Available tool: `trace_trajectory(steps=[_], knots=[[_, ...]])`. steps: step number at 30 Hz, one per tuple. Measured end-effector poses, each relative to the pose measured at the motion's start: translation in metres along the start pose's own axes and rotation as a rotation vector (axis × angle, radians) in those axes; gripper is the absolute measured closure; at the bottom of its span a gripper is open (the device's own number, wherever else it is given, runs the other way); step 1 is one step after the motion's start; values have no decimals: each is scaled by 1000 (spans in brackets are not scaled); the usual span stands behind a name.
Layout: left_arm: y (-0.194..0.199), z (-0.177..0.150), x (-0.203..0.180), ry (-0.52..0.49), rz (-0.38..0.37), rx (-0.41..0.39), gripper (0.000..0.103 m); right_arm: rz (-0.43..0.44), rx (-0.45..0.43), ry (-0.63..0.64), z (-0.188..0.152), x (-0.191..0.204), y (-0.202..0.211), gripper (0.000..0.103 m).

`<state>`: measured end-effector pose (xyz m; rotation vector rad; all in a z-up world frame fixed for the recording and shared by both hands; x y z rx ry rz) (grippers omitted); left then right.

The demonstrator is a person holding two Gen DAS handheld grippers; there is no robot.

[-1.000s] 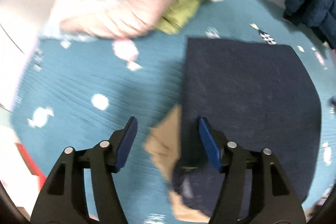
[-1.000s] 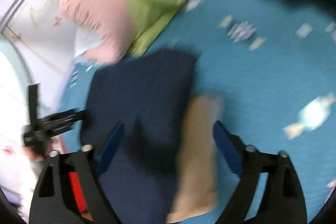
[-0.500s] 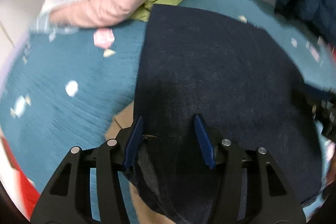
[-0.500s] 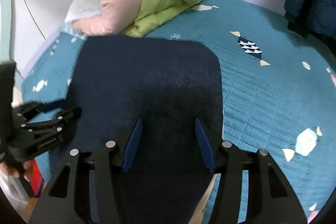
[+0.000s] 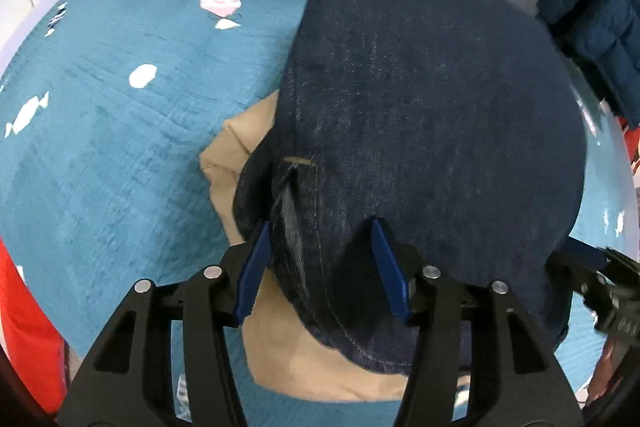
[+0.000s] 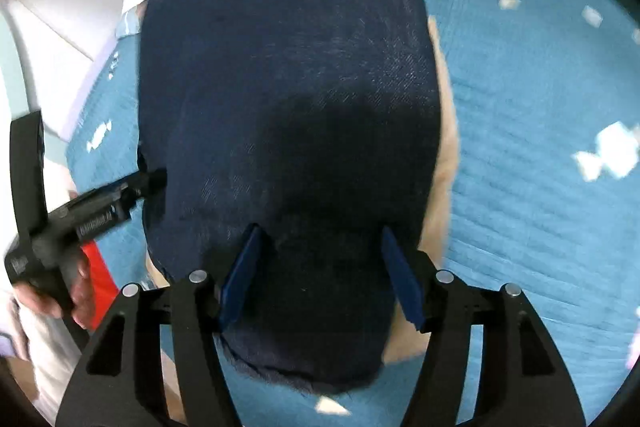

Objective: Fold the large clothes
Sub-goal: 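Carry the denim bundle with both tools and lower it onto the beige pile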

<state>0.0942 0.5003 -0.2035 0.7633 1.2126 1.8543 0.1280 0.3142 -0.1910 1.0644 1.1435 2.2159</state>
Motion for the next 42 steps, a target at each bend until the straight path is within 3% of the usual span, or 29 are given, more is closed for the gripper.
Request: trace_trajectory(steps=[4, 6, 7, 9, 10, 13, 15, 16, 17, 18, 23, 27, 29, 32, 34, 36, 38, 42], knots=[[2, -15, -2, -23, 9, -4, 50, -4, 3, -4, -16, -3, -7, 40], [-16, -15, 0, -17, 6, 24, 46, 21, 43, -84, -19, -28, -35, 21], [-23, -17, 6, 15, 15, 61, 42, 107, 83, -227, -26, -38, -36, 18], [-13, -19, 11, 42, 0, 63, 42, 179, 123, -298, -36, -34, -23, 23], [-5, -20, 12, 14, 8, 32, 42, 168, 118, -258, -40, -28, -14, 31], [-6, -23, 13, 1, 3, 29, 42, 66, 59, -137, -47, -21, -4, 32], [-16, -21, 15, 15, -10, 66, 42, 51, 98, -138, -44, -31, -25, 32], [-17, -17, 16, 31, -11, 85, 48, 70, 127, -189, -44, -35, -28, 34], [-8, -13, 15, 32, -21, 75, 61, 121, 147, -214, -36, -31, -20, 50], [2, -9, 15, 26, -33, 48, 63, 132, 145, -186, -32, -23, -8, 56], [63, 29, 10, -12, -76, -150, 63, 99, -93, -5, 21, -1, 88, 67], [71, 94, -14, -28, -125, -240, 63, 52, -230, 73, 104, 1, 100, 71], [54, 128, -31, -24, -181, -219, 63, 54, -224, 58, 145, -4, 78, 75], [-1, 167, -46, -1, -142, -149, 63, -3, -153, 0, 190, -34, 18, 75], [-45, 174, -52, 29, -131, -61, 64, -88, -69, -29, 199, -59, -32, 77], [-73, 174, -51, 68, -137, -12, 64, -94, -11, -115, 193, -89, -69, 77], [-85, 171, -53, 77, -166, -9, 64, -50, -60, -141, 187, -100, -67, 77], [-55, 165, -50, 47, -130, -75, 63, -36, -125, -92, 179, -88, -29, 77]])
Point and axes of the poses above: each gripper's, at about its wrist camera, not at the fingertips, and y roughly against the way its jaws point, x to its left, z to its top, the point moved 5 cm from there along -y, roughly the way its jaws point, and after that the axes turned 13 degrees about z, right-handed, at the moved point
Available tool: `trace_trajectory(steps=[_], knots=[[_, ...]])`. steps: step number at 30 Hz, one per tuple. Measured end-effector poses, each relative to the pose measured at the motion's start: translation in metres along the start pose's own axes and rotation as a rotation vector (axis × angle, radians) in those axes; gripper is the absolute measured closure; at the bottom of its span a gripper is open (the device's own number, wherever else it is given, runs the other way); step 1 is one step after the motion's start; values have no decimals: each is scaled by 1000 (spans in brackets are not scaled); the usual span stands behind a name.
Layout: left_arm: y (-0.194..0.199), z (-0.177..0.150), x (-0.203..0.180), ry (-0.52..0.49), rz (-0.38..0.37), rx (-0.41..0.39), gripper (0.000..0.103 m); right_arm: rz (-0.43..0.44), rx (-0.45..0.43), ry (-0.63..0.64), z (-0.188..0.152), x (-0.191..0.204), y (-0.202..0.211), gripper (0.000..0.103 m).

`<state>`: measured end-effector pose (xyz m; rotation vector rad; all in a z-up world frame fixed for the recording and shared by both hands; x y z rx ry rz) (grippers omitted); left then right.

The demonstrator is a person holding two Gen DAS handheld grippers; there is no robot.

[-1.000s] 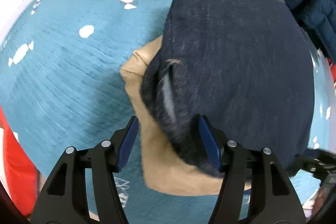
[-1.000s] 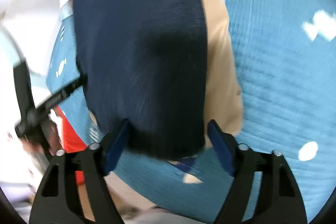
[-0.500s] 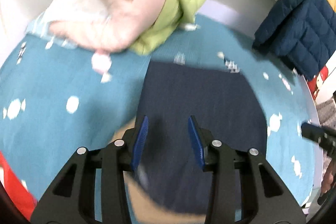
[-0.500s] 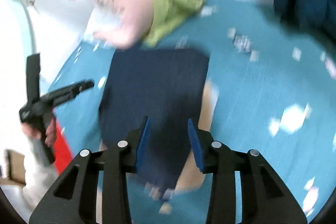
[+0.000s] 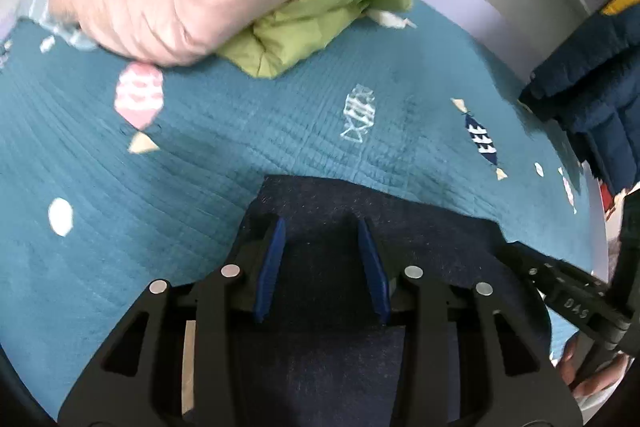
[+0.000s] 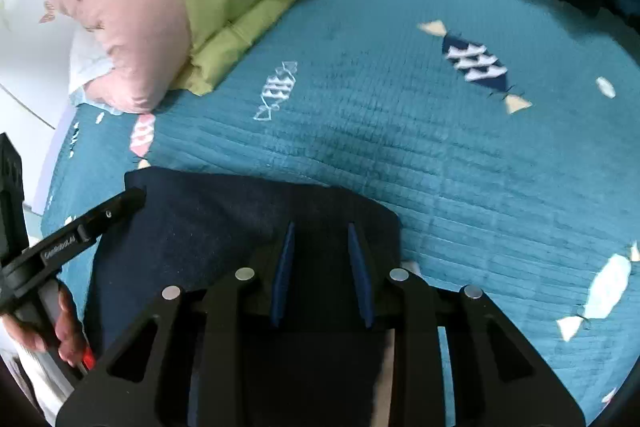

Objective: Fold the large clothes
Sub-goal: 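Carry the denim bundle with both tools and lower it onto the beige pile, then open both tools and pull them back from the stacked clothes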

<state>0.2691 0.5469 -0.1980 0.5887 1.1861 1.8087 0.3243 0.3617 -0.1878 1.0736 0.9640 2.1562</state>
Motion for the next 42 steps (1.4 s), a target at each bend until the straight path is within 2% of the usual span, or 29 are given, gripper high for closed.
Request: trace_trajectory(steps=[1, 3, 4, 5, 6, 8, 11, 13, 22, 30, 36, 42], knots=[[11, -3, 1, -9, 23, -17, 61, 3, -18, 22, -2, 5, 15, 73], [35, -7, 0, -24, 57, -53, 48, 30, -42, 33, -8, 12, 32, 71], [50, -11, -1, -27, 70, -73, 36, 45, -60, 33, -10, 15, 44, 60], [63, -16, -2, -34, 89, -100, 31, 52, -93, 32, -18, 18, 62, 40], [77, -21, -3, -43, 105, -124, 29, 51, -119, 34, -22, 17, 70, 33], [106, -39, -7, -35, 128, -162, 12, 33, -189, 58, -36, 20, 98, 12], [137, -72, -21, -25, 119, -183, 12, -52, -242, 97, -65, 17, 133, 11], [154, -98, -34, -38, 144, -193, 12, -96, -250, 100, -88, 10, 154, 11], [203, -200, -109, -103, 164, -199, 11, -162, -326, 105, -178, -22, 233, 11], [243, -276, -177, -78, 181, -232, 11, -186, -404, 88, -233, -59, 298, 11], [271, -305, -216, -59, 165, -272, 11, -194, -476, 77, -257, -79, 339, 11], [290, -320, -245, -84, 160, -308, 11, -238, -520, 74, -272, -92, 363, 11]])
Point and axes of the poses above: each gripper's, at about its wrist camera, not at the fingertips, and y roughly against the way its jaws point, x to its left, z to its top, the point moved 5 cm from there along -y, roughly the way its jaws point, and after that the axes turned 13 degrees about z, right-handed, at the moved point
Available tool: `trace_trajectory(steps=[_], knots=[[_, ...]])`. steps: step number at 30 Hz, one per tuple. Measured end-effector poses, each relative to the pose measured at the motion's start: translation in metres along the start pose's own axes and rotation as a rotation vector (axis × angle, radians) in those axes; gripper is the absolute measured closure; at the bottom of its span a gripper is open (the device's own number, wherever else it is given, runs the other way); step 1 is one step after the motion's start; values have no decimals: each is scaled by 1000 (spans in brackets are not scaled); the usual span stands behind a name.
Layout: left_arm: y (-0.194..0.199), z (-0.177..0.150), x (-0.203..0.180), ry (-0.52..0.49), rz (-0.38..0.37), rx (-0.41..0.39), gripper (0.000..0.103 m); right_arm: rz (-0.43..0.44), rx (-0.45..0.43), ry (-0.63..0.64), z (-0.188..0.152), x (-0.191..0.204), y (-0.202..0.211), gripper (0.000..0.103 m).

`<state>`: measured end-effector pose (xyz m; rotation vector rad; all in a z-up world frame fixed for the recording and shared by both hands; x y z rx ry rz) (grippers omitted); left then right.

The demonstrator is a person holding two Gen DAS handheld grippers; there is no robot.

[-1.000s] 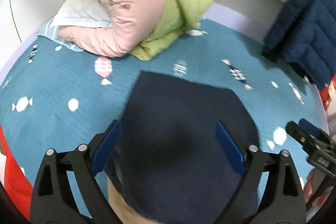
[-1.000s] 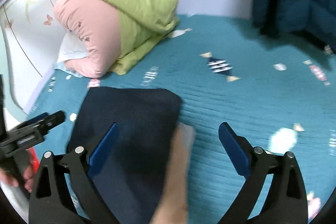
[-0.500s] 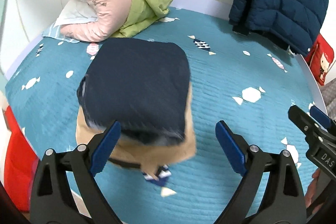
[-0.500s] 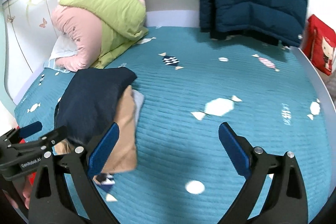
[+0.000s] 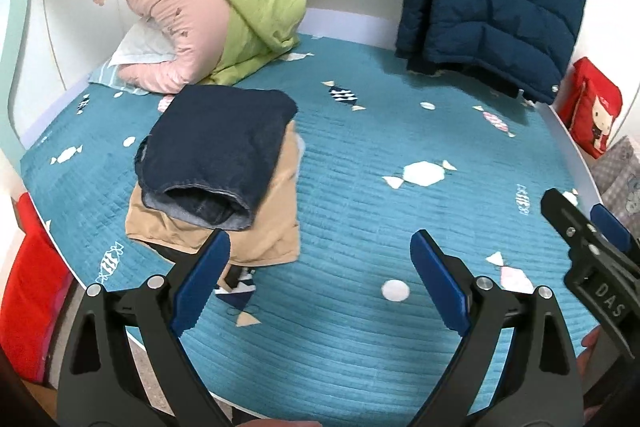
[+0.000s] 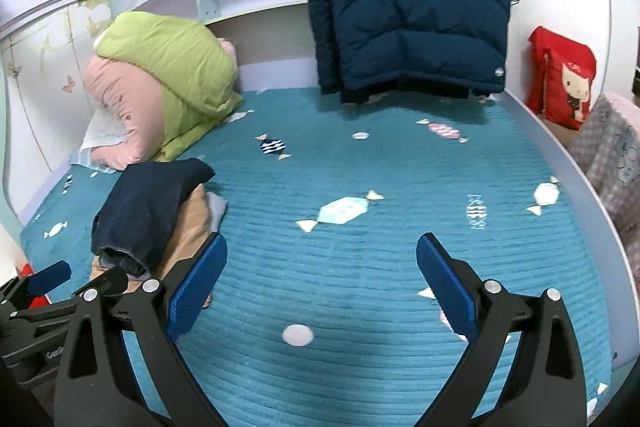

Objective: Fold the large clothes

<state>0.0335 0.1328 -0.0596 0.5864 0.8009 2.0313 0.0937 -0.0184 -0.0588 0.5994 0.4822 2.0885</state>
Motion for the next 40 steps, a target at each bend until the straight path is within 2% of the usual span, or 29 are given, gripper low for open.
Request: trace_trajectory(steps=[4, 12, 40], knots=[[12, 1, -9, 2, 3, -32, 11, -37, -33, 14, 0, -8, 14, 11], [23, 1, -21, -8, 9, -61, 11, -25, -48, 9, -3, -13, 22, 11], [29, -5, -27, -14, 48, -57, 11, -23, -40, 44, -1, -12, 24, 11]])
Point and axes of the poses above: each gripper's, at about its wrist camera, not at the fingertips, and y roughly against the way its jaws point, x to its left, z to its top, the point moved 5 cm from there along -y, roughly the way its jaws point, and after that the axes turned 13 degrees about z, right-handed, at the moved point
